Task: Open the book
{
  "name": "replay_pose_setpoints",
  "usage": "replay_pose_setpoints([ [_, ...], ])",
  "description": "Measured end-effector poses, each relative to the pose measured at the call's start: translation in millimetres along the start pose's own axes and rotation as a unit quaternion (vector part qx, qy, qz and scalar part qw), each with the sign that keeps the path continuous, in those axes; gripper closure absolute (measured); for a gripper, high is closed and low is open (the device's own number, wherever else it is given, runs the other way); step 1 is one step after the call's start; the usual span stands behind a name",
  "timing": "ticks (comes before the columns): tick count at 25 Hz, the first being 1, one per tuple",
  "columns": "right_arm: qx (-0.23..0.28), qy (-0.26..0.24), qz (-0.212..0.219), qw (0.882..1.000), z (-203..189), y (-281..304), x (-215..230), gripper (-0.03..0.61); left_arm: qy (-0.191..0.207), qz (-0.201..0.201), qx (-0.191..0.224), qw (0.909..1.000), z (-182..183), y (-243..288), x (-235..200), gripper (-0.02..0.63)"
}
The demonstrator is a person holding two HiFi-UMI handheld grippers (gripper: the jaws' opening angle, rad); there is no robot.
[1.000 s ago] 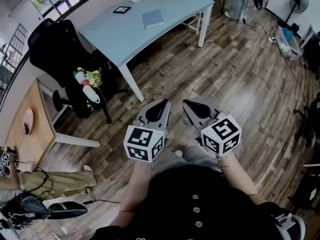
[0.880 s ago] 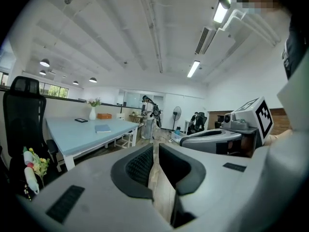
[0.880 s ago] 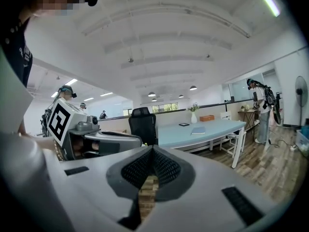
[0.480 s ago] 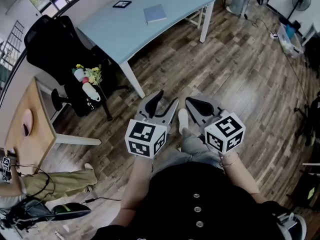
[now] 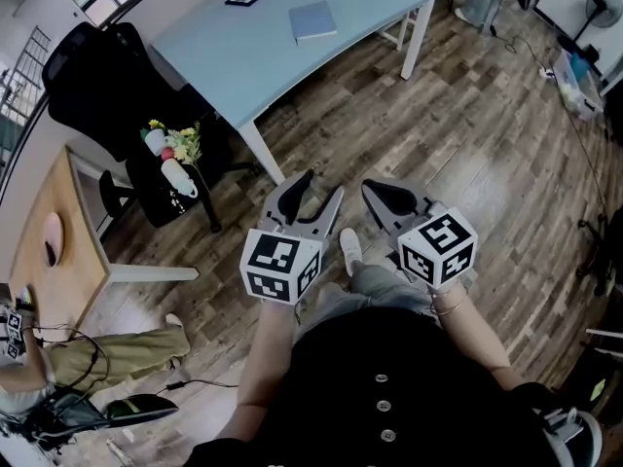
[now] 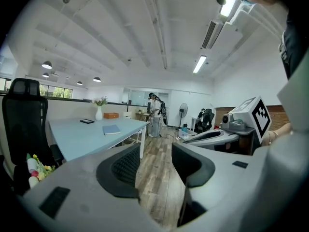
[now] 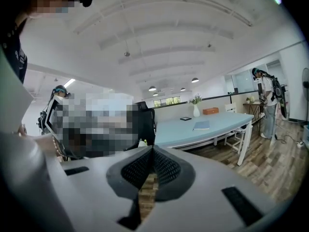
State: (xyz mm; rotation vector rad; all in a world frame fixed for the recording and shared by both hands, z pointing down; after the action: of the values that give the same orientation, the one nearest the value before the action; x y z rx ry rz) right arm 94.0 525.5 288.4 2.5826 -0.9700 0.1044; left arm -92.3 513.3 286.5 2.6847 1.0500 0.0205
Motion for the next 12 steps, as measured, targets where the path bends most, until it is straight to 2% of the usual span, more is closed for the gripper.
replay_pose_setpoints([
  [6,-0.003,0.009,-0.003,1.0,16,37,43,0.577,0.001,0.003,-0.012,0.9999,13,42,-33,0.42],
  [12,0.0,0.01,0.013,1.0,38,81,81,0.577,-0.008,0.027,-0.008,0.9996,30,82,-74,0.405],
])
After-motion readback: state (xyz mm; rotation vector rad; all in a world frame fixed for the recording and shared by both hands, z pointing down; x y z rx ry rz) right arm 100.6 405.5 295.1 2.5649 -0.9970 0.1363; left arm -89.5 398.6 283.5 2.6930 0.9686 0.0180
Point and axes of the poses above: the fingertips, and each gripper's own axes: y forward along the fingers, x to its right, z out of its top, the point moved 10 cm from there along -y, backward along the fingers, and after that the axes turned 3 degrees about y, right-handed, at the moved point
